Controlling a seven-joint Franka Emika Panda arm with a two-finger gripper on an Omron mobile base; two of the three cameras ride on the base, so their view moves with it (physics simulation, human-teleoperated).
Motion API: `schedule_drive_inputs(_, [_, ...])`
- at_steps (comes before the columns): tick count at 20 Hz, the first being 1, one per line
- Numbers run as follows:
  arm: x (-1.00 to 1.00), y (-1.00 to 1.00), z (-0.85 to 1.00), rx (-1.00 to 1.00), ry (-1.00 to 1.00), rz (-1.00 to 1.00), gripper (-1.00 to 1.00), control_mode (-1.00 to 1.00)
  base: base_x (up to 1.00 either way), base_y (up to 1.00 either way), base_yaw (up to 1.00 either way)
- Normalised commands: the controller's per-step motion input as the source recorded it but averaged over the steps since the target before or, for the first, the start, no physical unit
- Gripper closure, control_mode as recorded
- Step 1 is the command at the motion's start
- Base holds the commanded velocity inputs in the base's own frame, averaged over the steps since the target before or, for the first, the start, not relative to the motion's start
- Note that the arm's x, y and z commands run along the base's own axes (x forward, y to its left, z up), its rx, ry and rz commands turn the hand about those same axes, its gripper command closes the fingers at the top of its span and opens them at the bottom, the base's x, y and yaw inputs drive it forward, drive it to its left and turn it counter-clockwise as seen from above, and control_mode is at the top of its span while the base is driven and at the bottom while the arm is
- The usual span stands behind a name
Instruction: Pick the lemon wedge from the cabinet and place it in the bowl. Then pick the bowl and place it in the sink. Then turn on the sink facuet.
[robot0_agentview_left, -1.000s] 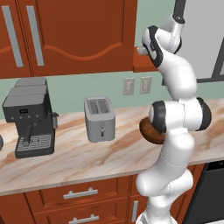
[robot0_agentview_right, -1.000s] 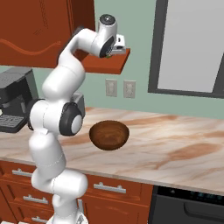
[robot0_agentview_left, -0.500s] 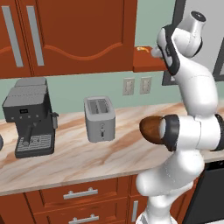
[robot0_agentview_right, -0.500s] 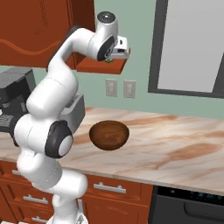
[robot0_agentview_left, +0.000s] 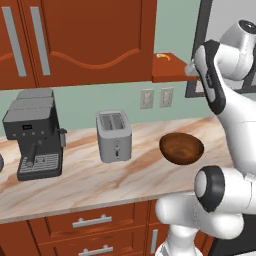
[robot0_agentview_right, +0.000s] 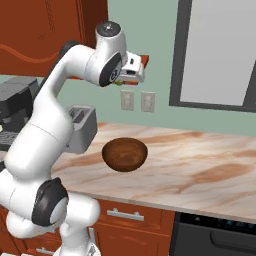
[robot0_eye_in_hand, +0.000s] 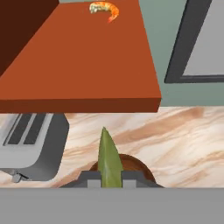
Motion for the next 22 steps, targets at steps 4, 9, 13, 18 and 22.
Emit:
schedule_drive_inputs(4, [-1.0, 0.0, -0.29, 0.06, 0.11, -0.08, 1.0, -1.0, 0.0, 0.0, 0.0])
schedule_drive_inputs(9, [-0.77, 0.0, -0.8, 0.03, 0.11, -0.05, 1.0, -1.0, 0.0, 0.0, 0.0])
schedule_drive_inputs(13, [-0.25, 0.0, -1.0, 0.08, 0.06, -0.01, 1.0, -1.0, 0.0, 0.0, 0.0])
schedule_drive_inputs(18, [0.07, 0.0, -1.0, 0.15, 0.05, 0.0, 1.0, -1.0, 0.0, 0.0, 0.0])
schedule_drive_inputs(22, [0.28, 0.0, -0.94, 0.14, 0.01, 0.0, 1.0, -1.0, 0.0, 0.0, 0.0])
